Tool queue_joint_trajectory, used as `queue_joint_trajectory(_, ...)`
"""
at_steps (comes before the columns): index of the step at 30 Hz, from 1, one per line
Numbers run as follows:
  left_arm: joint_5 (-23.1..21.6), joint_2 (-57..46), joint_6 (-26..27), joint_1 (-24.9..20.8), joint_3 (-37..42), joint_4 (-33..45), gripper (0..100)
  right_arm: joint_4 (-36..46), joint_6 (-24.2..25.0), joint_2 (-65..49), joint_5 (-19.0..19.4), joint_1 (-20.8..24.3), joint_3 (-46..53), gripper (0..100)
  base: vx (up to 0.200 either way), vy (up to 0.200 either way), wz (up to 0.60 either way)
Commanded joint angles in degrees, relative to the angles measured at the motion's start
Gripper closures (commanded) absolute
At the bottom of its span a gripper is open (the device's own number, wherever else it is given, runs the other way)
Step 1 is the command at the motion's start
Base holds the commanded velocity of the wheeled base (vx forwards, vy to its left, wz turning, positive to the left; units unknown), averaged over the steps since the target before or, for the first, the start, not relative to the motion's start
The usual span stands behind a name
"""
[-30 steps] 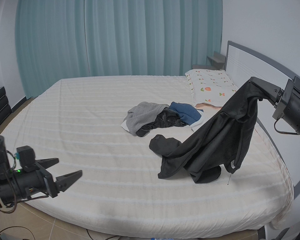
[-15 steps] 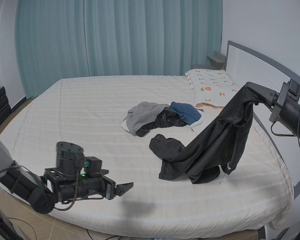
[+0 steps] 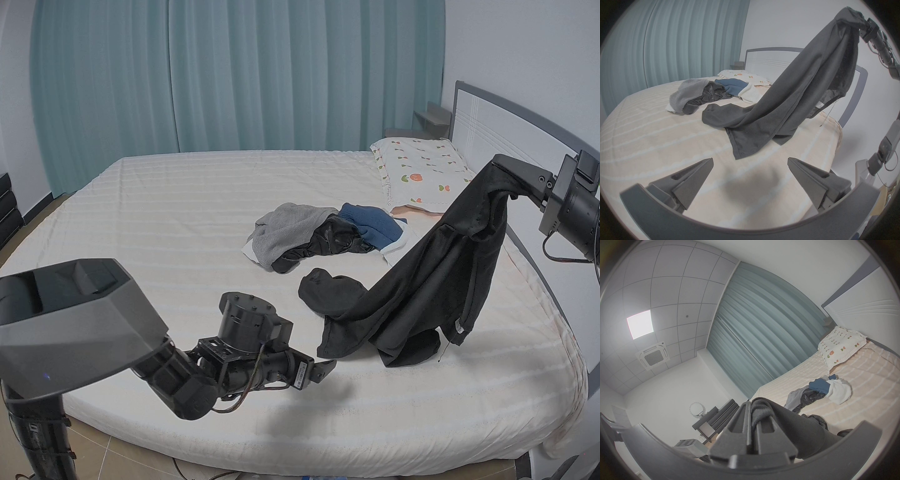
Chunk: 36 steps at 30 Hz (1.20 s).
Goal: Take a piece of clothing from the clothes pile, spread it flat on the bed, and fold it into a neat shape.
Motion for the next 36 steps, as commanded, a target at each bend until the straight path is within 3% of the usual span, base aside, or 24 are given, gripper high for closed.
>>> queue_joint_trajectory(1, 0.26, 5.61, -0.01, -0.59, -5.14, 0.33, 0, 0.02, -0.06, 0.42, -0.01, -0.24, -1.07, 100, 0.000, 0.000, 0.00)
queue_joint_trajectory(10, 0.00, 7.19, -1.50, -0.59, -7.51, 1.38, 0, 0.02, -0.15, 0.94, 0.08, 0.64, -3.36, 100, 0.000, 0.000, 0.00)
queue_joint_trajectory(19, 0.18, 10.62, -9.85, -0.59, -13.84, 1.21, 0, 0.90, -0.15, 0.77, -0.10, 3.54, -3.71, 100, 0.000, 0.000, 0.00)
queue_joint_trajectory(36, -0.44, 15.80, -13.46, -0.41, -19.55, -1.60, 0, 1.08, -0.06, 0.50, -0.45, 7.85, -6.17, 100, 0.000, 0.000, 0.00)
